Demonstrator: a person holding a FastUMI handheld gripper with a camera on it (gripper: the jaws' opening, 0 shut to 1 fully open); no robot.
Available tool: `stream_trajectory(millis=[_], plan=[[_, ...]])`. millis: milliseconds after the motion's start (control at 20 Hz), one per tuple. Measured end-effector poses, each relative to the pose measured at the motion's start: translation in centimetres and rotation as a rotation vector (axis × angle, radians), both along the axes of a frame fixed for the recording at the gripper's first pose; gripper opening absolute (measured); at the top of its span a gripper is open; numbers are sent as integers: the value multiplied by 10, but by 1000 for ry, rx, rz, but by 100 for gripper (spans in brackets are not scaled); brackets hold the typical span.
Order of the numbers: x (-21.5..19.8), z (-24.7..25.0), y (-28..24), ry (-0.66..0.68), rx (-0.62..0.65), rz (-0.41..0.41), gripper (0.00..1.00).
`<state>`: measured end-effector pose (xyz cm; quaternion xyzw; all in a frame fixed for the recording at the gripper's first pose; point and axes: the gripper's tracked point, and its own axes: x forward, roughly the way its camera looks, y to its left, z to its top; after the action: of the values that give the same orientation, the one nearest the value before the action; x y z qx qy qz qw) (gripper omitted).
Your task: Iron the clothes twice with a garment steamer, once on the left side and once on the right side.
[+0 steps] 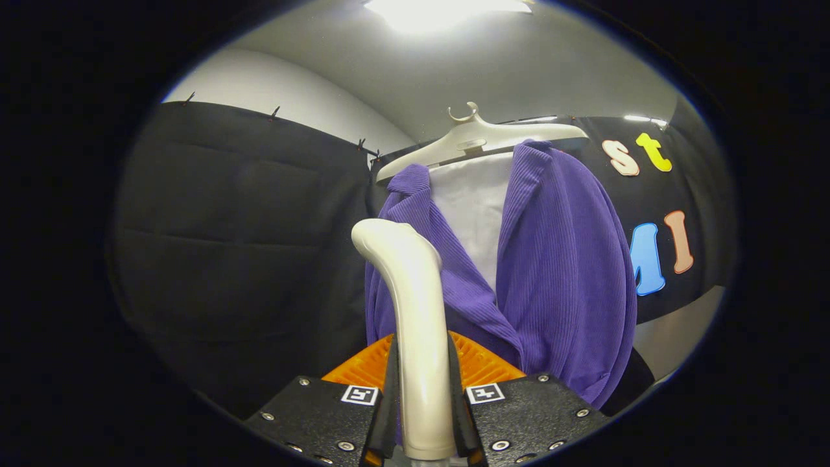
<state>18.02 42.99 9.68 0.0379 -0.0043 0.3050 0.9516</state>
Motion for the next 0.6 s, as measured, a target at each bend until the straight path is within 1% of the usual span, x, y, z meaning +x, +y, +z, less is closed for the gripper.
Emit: stream_trajectory(millis=[450,600], plan=[[-17,-52,-17,66,-31,-5,35],[-20,-78,-30,110,-40,-35,35]])
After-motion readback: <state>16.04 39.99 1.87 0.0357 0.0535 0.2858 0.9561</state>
